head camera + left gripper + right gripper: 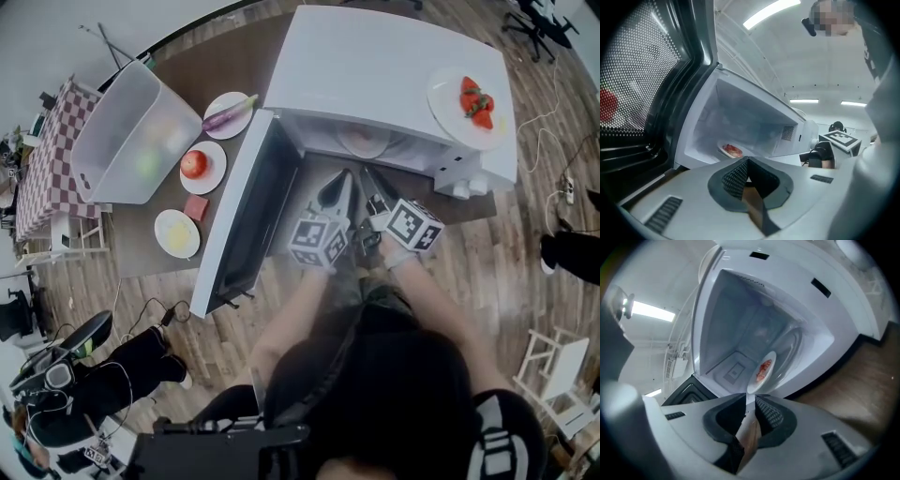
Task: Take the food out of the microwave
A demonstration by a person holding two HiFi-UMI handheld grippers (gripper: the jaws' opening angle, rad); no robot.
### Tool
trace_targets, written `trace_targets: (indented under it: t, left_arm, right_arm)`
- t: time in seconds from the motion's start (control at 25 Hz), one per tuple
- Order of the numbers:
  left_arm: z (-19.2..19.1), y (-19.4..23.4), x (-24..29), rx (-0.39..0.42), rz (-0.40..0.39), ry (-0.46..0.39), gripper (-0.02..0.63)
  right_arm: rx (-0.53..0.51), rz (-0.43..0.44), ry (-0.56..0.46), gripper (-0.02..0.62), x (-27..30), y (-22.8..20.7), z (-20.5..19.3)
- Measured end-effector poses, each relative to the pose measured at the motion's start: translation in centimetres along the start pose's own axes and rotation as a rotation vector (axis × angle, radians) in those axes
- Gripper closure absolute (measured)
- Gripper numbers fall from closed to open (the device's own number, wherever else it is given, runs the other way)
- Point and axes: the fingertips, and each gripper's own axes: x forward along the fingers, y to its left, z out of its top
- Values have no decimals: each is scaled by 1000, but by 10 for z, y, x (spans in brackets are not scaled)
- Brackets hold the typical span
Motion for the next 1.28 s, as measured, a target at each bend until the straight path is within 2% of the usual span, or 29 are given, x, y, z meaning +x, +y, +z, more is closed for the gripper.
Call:
trace_targets:
  t: [0.08,0.12,0.16,0.56,0.64,0.8,1.12,1.28]
  left_arm:
    - [1,1,2,2,-3,1,606]
    - [1,1,3,0,-6,2,606]
    - [1,2,3,-3,-11,4,606]
    - [-2,2,10,-4,-33,26,606]
    - [-3,2,11,-4,-35,30,606]
    - [-4,4,11,-4,-33,34,606]
    - [-9,8,14,-17,-26,52,606]
    - [-16,13,17,-51,0,87,606]
  right_arm:
    - [70,9,-12,530,4,1,4]
    - [104,15,-18,493,6,1,6]
    - [133,19,-24,488,8,0,8]
    - [376,18,-65,488,21,-13,14]
    - [399,5,-66,488,21,-16,14]
    - [415,-1,-61,554,23,-16,14]
    - [458,15,-83,563,22,-19,17]
    - [471,19,-86,566,16,-19,16]
